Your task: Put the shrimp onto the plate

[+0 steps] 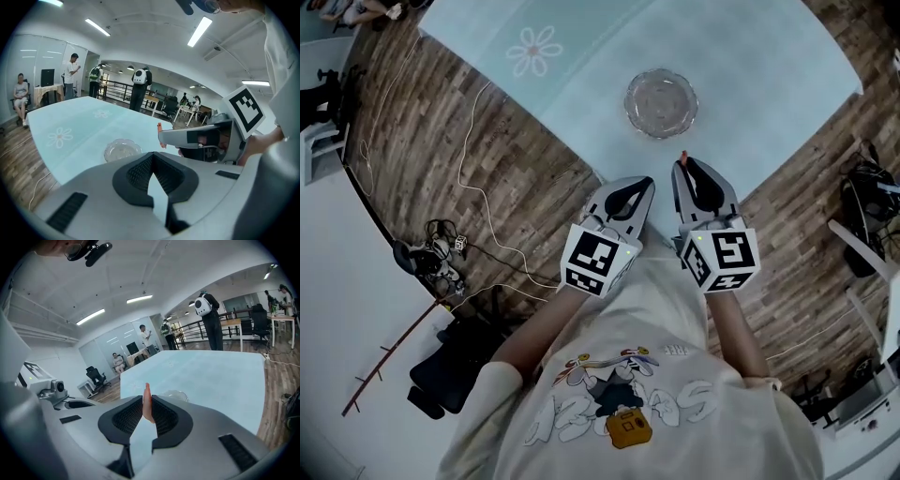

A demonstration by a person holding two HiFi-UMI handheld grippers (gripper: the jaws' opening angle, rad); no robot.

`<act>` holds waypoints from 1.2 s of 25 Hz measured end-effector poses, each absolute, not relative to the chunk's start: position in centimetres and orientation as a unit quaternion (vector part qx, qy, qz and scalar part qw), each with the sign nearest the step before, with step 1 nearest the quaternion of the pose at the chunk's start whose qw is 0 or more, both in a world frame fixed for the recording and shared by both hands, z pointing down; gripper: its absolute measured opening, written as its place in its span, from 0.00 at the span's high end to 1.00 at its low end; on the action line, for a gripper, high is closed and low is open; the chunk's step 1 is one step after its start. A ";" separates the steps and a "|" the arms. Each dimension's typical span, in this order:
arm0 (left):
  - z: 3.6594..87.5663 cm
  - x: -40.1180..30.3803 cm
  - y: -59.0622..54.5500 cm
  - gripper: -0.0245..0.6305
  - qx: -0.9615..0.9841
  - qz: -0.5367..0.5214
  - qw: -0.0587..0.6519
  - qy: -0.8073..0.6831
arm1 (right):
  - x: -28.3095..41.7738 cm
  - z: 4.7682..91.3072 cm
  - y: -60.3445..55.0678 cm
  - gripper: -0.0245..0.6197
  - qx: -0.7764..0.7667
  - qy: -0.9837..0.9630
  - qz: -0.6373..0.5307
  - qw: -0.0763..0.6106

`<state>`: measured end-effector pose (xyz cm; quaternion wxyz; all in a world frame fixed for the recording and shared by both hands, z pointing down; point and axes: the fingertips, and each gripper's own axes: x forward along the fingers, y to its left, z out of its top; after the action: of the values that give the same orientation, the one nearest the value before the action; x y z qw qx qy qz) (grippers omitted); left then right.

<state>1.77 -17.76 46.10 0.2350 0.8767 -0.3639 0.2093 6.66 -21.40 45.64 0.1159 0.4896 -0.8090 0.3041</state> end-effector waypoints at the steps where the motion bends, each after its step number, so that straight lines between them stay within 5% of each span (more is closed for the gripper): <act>1: 46.4 1.8 -18.0 0.95 0.878 0.211 0.233 -0.362 | 6.5 46.0 -21.7 0.84 0.488 -0.809 0.304 0.119; 30: 55.8 -1.8 -21.7 0.95 0.844 0.220 0.288 -0.395 | 4.7 58.2 -28.0 0.84 0.488 -0.787 0.316 0.206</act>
<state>-1.77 -21.68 55.78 0.2883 0.8438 -0.3954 0.2202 4.69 -28.02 58.16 0.2059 0.4883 -0.7870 0.3159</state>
